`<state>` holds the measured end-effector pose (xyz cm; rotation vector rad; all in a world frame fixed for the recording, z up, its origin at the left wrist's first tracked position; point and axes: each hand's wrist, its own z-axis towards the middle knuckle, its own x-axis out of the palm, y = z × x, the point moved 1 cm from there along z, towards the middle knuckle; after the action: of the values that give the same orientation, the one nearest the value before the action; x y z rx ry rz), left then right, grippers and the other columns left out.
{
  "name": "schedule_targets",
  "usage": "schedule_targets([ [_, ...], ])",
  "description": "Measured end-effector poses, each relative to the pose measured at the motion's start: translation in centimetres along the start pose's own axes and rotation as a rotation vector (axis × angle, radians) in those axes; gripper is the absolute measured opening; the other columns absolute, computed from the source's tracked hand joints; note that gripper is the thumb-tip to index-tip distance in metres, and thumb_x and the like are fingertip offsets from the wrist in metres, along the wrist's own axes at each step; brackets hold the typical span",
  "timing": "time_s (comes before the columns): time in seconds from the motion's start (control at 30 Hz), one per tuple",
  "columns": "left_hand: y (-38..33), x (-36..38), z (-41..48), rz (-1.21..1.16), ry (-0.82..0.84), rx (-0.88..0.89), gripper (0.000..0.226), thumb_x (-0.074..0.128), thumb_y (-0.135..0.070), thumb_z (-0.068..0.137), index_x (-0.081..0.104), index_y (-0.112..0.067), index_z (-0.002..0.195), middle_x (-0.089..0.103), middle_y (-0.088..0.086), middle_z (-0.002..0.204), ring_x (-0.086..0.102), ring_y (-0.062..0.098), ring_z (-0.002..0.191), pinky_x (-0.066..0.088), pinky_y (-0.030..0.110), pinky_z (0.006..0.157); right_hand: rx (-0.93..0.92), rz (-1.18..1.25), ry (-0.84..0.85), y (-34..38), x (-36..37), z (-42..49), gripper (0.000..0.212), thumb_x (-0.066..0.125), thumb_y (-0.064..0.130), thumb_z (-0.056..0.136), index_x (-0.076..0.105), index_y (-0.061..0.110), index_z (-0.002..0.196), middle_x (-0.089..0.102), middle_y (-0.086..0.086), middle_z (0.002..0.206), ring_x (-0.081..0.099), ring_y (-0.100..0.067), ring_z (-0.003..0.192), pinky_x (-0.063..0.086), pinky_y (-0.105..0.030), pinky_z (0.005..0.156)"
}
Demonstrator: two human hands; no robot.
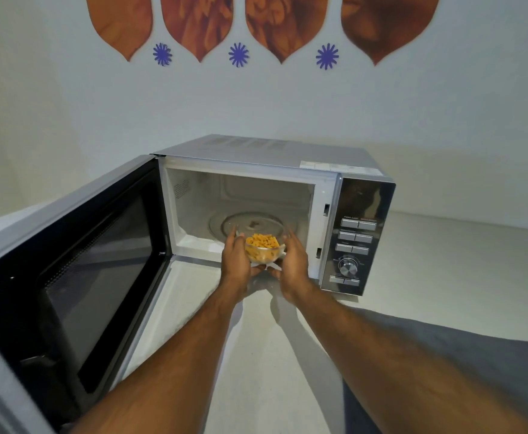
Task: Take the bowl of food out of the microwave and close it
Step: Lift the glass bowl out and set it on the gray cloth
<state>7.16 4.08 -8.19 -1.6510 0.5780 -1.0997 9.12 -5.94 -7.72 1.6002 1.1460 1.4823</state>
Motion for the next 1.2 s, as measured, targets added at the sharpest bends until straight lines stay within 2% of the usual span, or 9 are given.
schedule_targets([
  [0.07, 0.3, -0.2, -1.1, -0.014, 0.02, -0.009, 0.046, 0.041, -0.028, 0.1, 0.042, -0.032, 0.146, 0.058, 0.008, 0.135, 0.063, 0.033, 0.112, 0.059, 0.054, 0.08, -0.051, 0.006, -0.026, -0.3, -0.4, -0.8, 0.036, 0.042, 0.029, 0.105, 0.055, 0.026, 0.138, 0.063, -0.009, 0.132, 0.064, -0.031, 0.116, 0.051, -0.052, 0.101],
  [0.17, 0.8, -0.4, -2.8, -0.013, 0.054, -0.006, 0.048, 0.038, -0.025, 0.096, 0.045, -0.032, 0.143, 0.062, 0.012, 0.131, 0.065, 0.034, 0.11, 0.06, 0.054, 0.077, -0.103, -0.034, -0.038, -0.3, -0.9, -2.1, 0.037, 0.039, 0.027, 0.105, 0.053, 0.023, 0.139, 0.063, -0.009, 0.133, 0.064, -0.028, 0.116, 0.051, -0.05, 0.103],
  [0.37, 2.0, -1.0, -6.1, 0.041, 0.041, -0.02, 0.042, 0.035, -0.027, 0.098, 0.05, -0.039, 0.135, 0.06, 0.007, 0.13, 0.061, 0.033, 0.114, 0.06, 0.049, 0.079, -0.093, -0.052, -0.092, -0.9, -3.2, -4.6, 0.022, 0.04, 0.028, 0.104, 0.058, 0.028, 0.118, 0.067, -0.003, 0.11, 0.066, -0.018, 0.095, 0.056, -0.032, 0.071],
  [0.5, 2.8, -0.8, -8.6, 0.083, 0.033, -0.065, 0.028, 0.039, -0.044, 0.096, 0.061, -0.057, 0.107, 0.067, -0.007, 0.111, 0.064, 0.025, 0.105, 0.062, 0.043, 0.075, -0.094, -0.051, -0.082, -0.9, -5.0, -6.4, 0.019, 0.043, 0.028, 0.103, 0.06, 0.035, 0.104, 0.068, 0.006, 0.099, 0.066, -0.012, 0.089, 0.058, -0.026, 0.064],
  [0.63, 4.1, -0.2, -10.2, 0.13, 0.057, -0.084, 0.038, 0.038, -0.048, 0.094, 0.055, -0.049, 0.129, 0.061, 0.001, 0.129, 0.06, 0.032, 0.116, 0.055, 0.056, 0.091, -0.09, -0.027, -0.099, -0.7, -7.2, -8.1, 0.02, 0.046, 0.026, 0.102, 0.063, 0.036, 0.106, 0.069, 0.0, 0.106, 0.067, -0.02, 0.099, 0.06, -0.036, 0.077],
  [0.87, 4.7, 1.9, -13.6, 0.135, 0.186, -0.149, 0.027, 0.045, -0.054, 0.084, 0.061, -0.059, 0.105, 0.062, 0.0, 0.127, 0.062, 0.033, 0.114, 0.054, 0.057, 0.09, -0.109, -0.01, -0.122, 0.2, -12.1, -11.3, 0.02, 0.047, 0.028, 0.103, 0.061, 0.029, 0.118, 0.067, -0.005, 0.118, 0.066, -0.027, 0.109, 0.06, -0.042, 0.085],
  [1.0, 5.7, 3.6, -15.6, 0.144, 0.267, -0.074, 0.032, 0.044, -0.039, 0.086, 0.065, -0.055, 0.103, 0.07, -0.002, 0.115, 0.067, 0.023, 0.104, 0.06, 0.044, 0.079, -0.16, -0.023, -0.146, 0.4, -14.8, -12.9, 0.027, 0.042, 0.023, 0.105, 0.058, 0.022, 0.127, 0.068, -0.011, 0.122, 0.068, -0.027, 0.108, 0.059, -0.043, 0.087],
  [1.1, 7.3, 5.3, -17.0, 0.183, 0.299, 0.011, 0.042, 0.036, -0.021, 0.097, 0.06, -0.033, 0.129, 0.066, 0.003, 0.128, 0.063, 0.02, 0.115, 0.051, 0.046, 0.1, -0.188, -0.037, -0.208, 0.2, -16.7, -13.7, 0.031, 0.04, 0.019, 0.105, 0.068, 0.033, 0.105, 0.073, 0.001, 0.11, 0.07, -0.017, 0.099, 0.059, -0.036, 0.085],
  [1.2, 8.6, 6.8, -18.3, 0.186, 0.272, -0.004, 0.042, 0.034, -0.017, 0.1, 0.051, -0.027, 0.138, 0.057, -0.004, 0.135, 0.059, 0.005, 0.112, 0.051, 0.017, 0.088, -0.212, -0.069, -0.277, 0.2, -18.0, -14.7, 0.035, 0.037, 0.02, 0.106, 0.059, 0.028, 0.131, 0.062, -0.003, 0.135, 0.062, -0.019, 0.118, 0.049, -0.041, 0.106],
])
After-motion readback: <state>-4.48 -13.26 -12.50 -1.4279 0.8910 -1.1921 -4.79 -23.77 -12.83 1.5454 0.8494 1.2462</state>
